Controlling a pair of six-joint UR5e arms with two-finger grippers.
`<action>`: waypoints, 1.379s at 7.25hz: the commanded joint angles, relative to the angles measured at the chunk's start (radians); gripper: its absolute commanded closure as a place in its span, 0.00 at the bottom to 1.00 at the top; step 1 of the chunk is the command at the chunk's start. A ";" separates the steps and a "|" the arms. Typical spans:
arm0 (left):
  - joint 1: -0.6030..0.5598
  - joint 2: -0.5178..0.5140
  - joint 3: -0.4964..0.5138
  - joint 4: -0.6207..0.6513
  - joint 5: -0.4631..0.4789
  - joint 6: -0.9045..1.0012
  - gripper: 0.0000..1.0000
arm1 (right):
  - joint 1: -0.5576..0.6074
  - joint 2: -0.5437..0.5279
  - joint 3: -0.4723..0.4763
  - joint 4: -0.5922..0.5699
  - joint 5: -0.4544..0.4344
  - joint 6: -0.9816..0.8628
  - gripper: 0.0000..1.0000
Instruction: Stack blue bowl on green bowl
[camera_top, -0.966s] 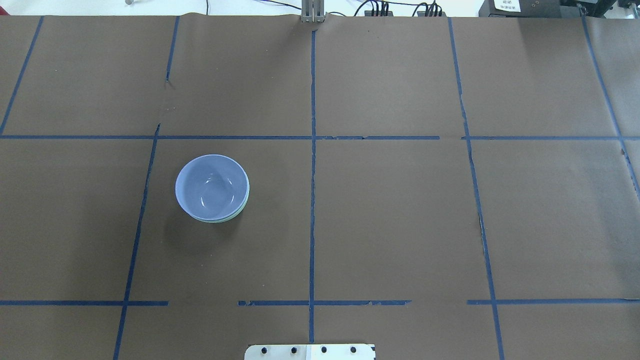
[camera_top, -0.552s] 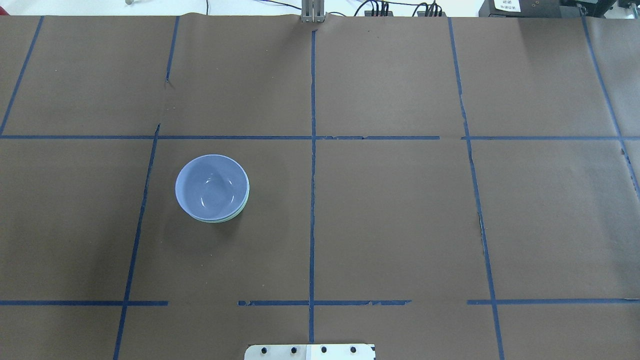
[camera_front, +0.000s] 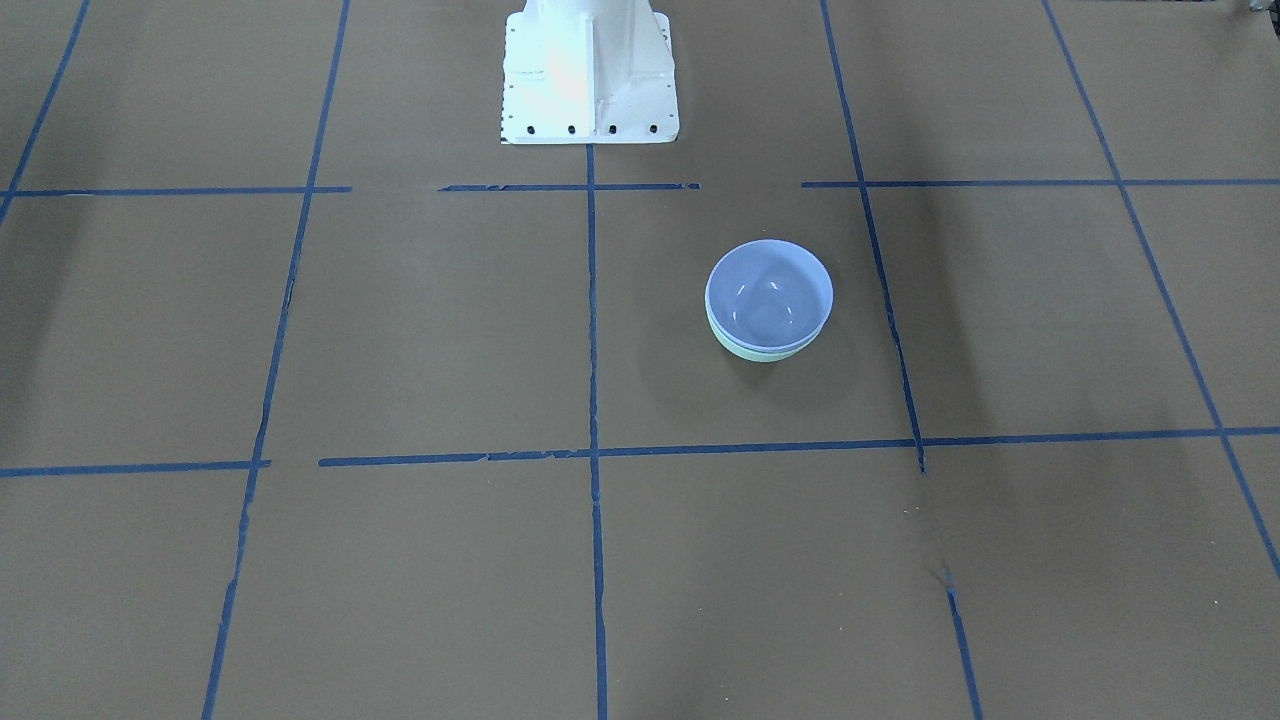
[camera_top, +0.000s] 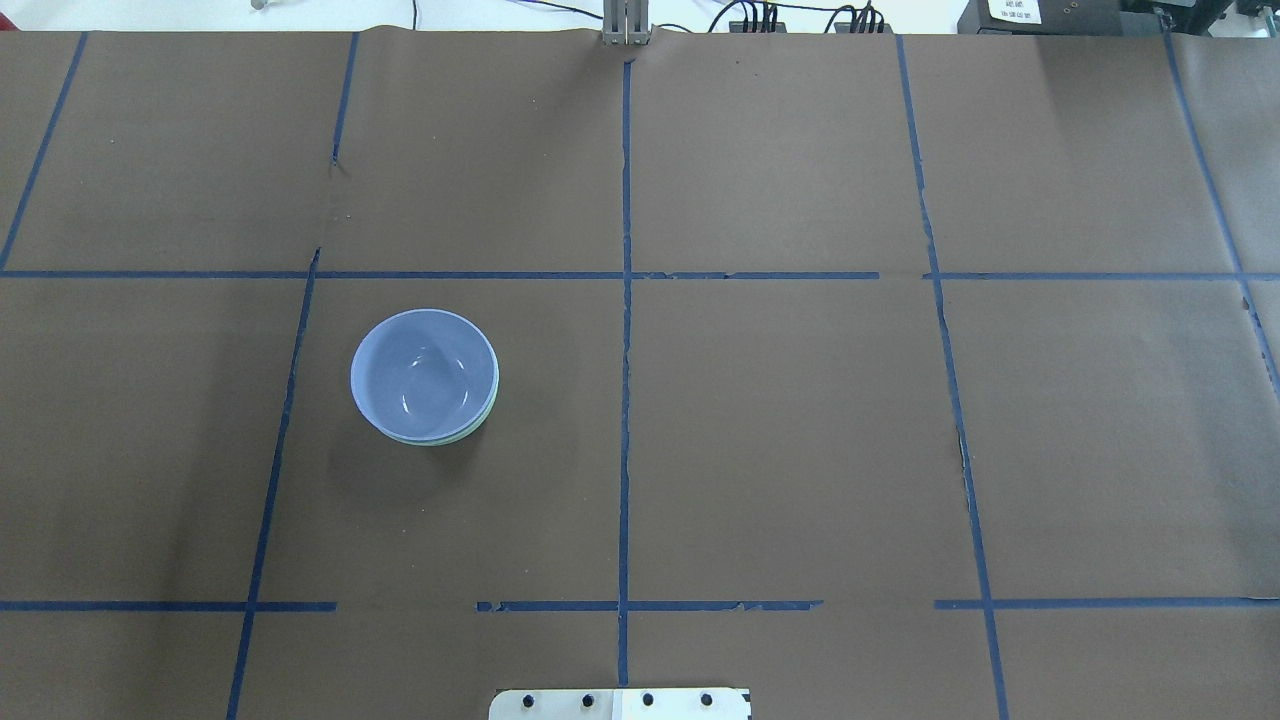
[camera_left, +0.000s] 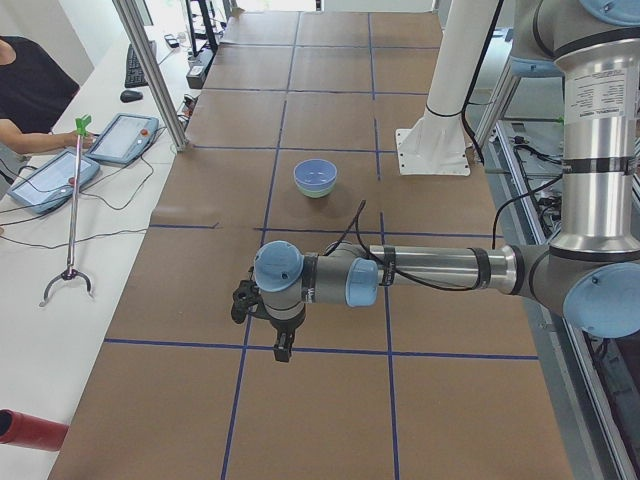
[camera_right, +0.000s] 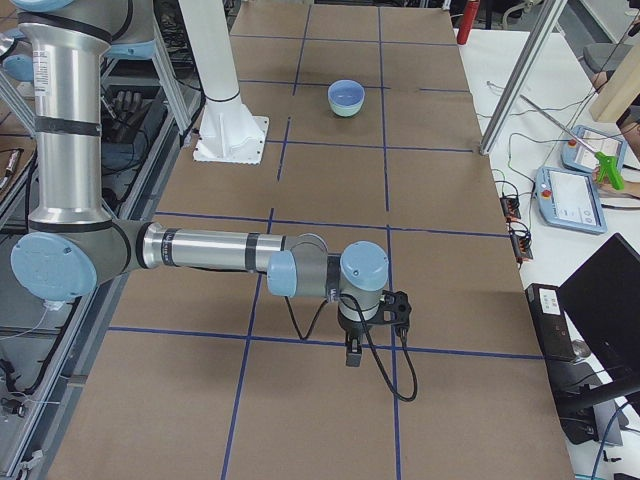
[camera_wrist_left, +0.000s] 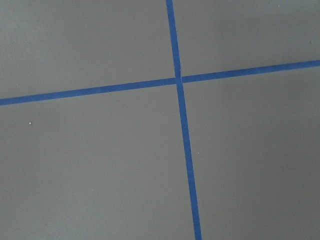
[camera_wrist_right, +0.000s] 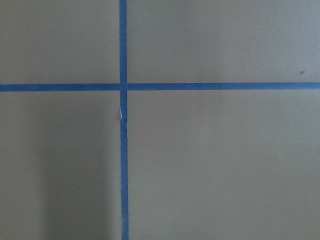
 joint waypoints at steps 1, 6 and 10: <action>-0.003 0.003 0.002 0.002 0.003 -0.002 0.00 | 0.000 0.000 0.000 0.001 -0.001 0.000 0.00; -0.018 0.001 0.000 0.001 0.004 -0.001 0.00 | 0.000 0.000 0.000 0.001 -0.001 0.000 0.00; -0.029 -0.002 -0.003 -0.001 0.004 -0.001 0.00 | 0.000 0.000 0.000 0.001 0.001 0.000 0.00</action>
